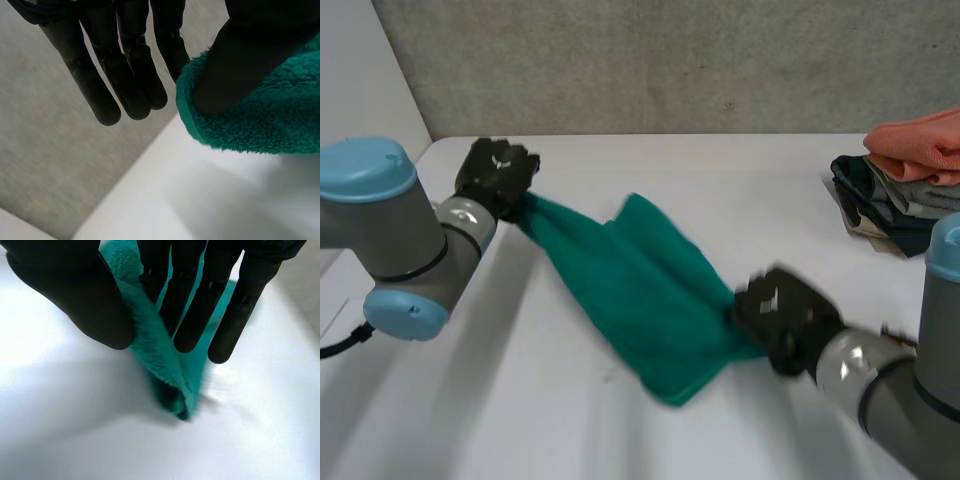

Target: Fold the laundry.

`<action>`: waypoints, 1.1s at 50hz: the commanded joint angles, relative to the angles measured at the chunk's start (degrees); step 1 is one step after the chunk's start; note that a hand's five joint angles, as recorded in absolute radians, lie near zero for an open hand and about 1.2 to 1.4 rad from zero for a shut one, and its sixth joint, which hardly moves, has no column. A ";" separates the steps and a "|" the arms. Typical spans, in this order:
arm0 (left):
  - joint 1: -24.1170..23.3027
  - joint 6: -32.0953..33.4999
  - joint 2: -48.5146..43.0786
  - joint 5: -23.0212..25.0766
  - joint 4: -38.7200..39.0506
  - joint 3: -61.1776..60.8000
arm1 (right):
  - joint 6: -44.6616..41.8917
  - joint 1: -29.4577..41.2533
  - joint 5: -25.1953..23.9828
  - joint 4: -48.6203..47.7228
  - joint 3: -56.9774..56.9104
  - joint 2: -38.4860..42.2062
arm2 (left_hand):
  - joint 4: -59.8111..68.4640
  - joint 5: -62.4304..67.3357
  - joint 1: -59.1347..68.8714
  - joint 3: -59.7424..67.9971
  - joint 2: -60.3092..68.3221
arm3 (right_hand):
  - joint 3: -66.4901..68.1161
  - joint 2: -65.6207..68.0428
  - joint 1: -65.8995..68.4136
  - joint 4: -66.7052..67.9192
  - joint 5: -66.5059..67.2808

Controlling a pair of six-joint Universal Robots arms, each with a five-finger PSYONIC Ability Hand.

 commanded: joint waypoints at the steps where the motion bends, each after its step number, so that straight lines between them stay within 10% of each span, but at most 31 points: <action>1: -0.26 0.57 2.20 0.34 1.81 2.99 | 5.91 8.34 -6.23 15.34 -5.32 0.12 | 11.42 14.40 13.64 11.94 11.55 | -53.31 -53.05 -51.72 -53.63 -52.57; 11: -1.58 0.31 7.82 0.61 1.82 2.38 | 6.18 -7.90 -2.37 12.44 -24.91 4.32 | 11.42 14.40 13.64 11.94 11.55 | -56.19 -55.94 -54.61 -56.52 -55.46; 21: -5.45 0.22 17.22 4.74 1.55 -1.31 | 6.89 -7.22 -4.56 -1.95 -42.24 25.15 | 11.42 14.40 13.64 11.94 11.55 | -56.19 -55.94 -54.61 -56.52 -55.46; 36: -8.17 0.66 23.03 5.27 1.55 -6.15 | 32.54 3.24 -30.66 -13.57 -50.43 43.10 | 11.42 14.40 13.64 11.94 11.55 | -56.19 -55.94 -54.61 -56.52 -55.46; 40: -8.35 0.84 22.15 5.27 1.55 -6.59 | 34.58 3.33 -32.96 -13.58 -49.29 43.10 | 11.42 14.40 13.64 11.94 11.55 | -28.62 -28.36 -27.03 -28.95 -27.89; 43: -8.26 1.02 20.66 5.27 1.64 -6.85 | 35.10 3.16 -32.61 -13.57 -49.46 42.22 | 11.42 14.40 13.64 11.94 11.55 | 13.71 13.97 15.30 13.38 14.44; 55: -7.30 1.10 16.18 4.48 2.34 0.52 | 33.17 -4.84 -8.19 -23.75 -46.84 25.45 | 11.42 14.40 13.64 11.94 11.55 | 13.81 14.06 15.39 13.48 14.54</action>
